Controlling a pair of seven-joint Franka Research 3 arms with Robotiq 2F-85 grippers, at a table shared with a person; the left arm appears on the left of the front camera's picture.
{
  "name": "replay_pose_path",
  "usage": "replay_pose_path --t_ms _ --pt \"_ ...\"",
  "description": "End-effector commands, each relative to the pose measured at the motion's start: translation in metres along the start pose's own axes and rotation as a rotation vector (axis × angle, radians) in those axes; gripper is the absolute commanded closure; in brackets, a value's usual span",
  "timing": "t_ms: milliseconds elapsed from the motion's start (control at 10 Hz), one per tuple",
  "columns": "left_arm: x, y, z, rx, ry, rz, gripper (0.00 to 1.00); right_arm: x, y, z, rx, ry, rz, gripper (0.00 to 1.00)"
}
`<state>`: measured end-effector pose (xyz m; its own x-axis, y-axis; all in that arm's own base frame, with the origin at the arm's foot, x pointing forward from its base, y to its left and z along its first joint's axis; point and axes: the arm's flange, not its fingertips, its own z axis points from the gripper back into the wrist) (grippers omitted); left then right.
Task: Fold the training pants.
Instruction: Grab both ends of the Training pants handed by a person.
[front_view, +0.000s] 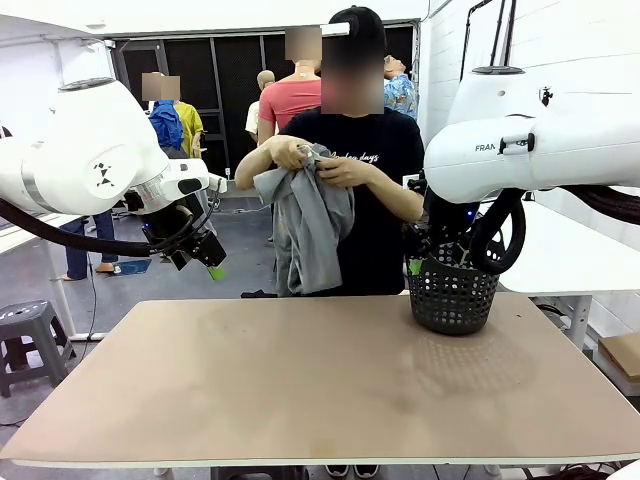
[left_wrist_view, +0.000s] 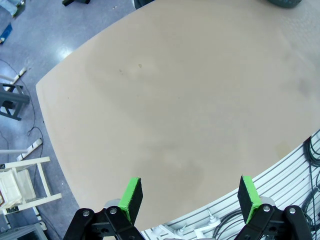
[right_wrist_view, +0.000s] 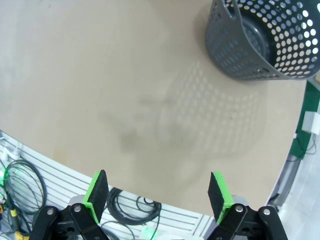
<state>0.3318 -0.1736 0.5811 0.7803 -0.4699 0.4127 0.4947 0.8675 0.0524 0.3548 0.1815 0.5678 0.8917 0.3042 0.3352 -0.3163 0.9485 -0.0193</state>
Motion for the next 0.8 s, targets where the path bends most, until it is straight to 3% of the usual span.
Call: replay_pose_path --t_ms 0,700 --pt "0.0012 0.0025 0.0000 -0.002 -0.006 -0.007 0.00 0.0003 -0.0002 -0.0003 0.000 0.004 0.009 0.00" --pt "0.0012 0.0025 0.0000 -0.002 -0.006 -0.007 0.00 0.0003 -0.0002 -0.0003 0.000 0.004 0.009 0.00"
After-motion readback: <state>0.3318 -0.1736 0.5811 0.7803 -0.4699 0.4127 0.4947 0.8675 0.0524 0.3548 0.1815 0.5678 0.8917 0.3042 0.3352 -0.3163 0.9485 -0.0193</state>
